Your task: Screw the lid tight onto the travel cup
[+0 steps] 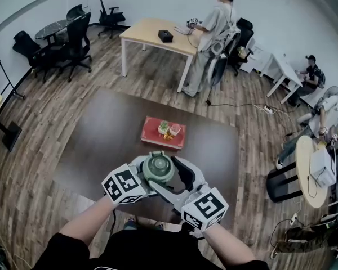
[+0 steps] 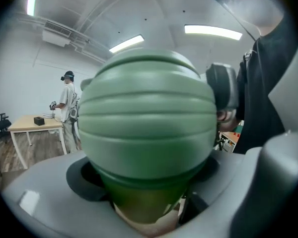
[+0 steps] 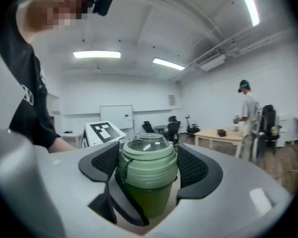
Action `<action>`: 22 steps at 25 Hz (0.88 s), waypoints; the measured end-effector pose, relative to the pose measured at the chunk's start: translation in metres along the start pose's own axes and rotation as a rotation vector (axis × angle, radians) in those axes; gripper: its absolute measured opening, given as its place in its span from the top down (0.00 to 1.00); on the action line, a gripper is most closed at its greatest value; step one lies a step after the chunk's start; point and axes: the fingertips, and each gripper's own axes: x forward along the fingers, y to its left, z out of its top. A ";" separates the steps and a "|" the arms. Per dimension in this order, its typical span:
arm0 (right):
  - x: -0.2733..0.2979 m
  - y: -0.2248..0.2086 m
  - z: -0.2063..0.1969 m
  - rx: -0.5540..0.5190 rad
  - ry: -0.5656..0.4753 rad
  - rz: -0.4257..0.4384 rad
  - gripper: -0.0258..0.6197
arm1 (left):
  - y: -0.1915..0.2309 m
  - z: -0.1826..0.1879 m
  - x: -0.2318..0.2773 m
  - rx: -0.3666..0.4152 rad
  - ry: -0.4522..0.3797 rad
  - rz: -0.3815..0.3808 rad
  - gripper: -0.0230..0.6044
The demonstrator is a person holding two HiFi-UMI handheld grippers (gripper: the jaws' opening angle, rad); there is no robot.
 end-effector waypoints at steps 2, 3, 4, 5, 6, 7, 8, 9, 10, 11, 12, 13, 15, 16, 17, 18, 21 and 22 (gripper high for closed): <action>0.002 0.001 -0.005 0.004 0.023 -0.157 0.37 | 0.002 -0.004 0.000 -0.002 0.001 0.022 0.30; 0.003 0.001 -0.005 0.003 0.023 -0.211 0.37 | 0.002 -0.005 0.001 0.000 0.001 0.030 0.30; 0.003 0.001 -0.005 0.001 0.013 -0.241 0.37 | 0.003 -0.004 0.002 0.000 -0.002 0.032 0.30; 0.003 0.002 -0.003 -0.004 -0.006 -0.235 0.37 | 0.003 -0.002 0.002 -0.006 -0.012 0.022 0.30; 0.001 0.005 0.001 -0.010 -0.032 -0.190 0.37 | 0.001 0.001 0.002 -0.015 -0.029 -0.002 0.29; -0.002 0.008 0.006 -0.019 -0.057 -0.110 0.33 | -0.002 0.006 0.002 -0.024 -0.048 -0.037 0.29; -0.007 0.011 0.010 -0.035 -0.070 -0.011 0.32 | -0.007 0.009 0.000 -0.025 -0.062 -0.077 0.29; -0.013 0.012 0.013 -0.064 -0.066 0.091 0.32 | -0.012 0.011 -0.002 -0.018 -0.065 -0.119 0.29; -0.020 0.011 0.014 -0.106 -0.050 0.183 0.32 | -0.019 0.012 -0.005 -0.003 -0.060 -0.159 0.29; -0.025 0.010 0.013 -0.155 -0.027 0.262 0.32 | -0.026 0.011 -0.008 0.013 -0.049 -0.198 0.29; -0.030 0.009 0.011 -0.192 0.002 0.330 0.32 | -0.033 0.010 -0.011 0.030 -0.036 -0.233 0.29; -0.032 0.009 0.008 -0.206 0.033 0.399 0.31 | -0.039 0.008 -0.013 0.046 -0.024 -0.268 0.29; -0.035 0.016 0.004 -0.192 0.078 0.561 0.31 | -0.052 0.007 -0.015 0.071 -0.009 -0.330 0.29; -0.036 0.020 0.004 -0.183 0.092 0.640 0.30 | -0.058 0.007 -0.015 0.078 -0.006 -0.355 0.29; -0.038 0.023 0.004 -0.181 0.106 0.705 0.30 | -0.063 0.007 -0.013 0.084 -0.004 -0.373 0.29; -0.039 0.027 0.003 -0.188 0.120 0.752 0.30 | -0.067 0.008 -0.011 0.090 0.000 -0.381 0.29; -0.036 0.035 0.002 -0.205 0.132 0.785 0.31 | -0.065 0.008 -0.009 0.089 0.004 -0.351 0.29; -0.032 0.034 0.003 -0.202 0.115 0.758 0.31 | -0.060 0.009 -0.010 0.082 0.000 -0.326 0.29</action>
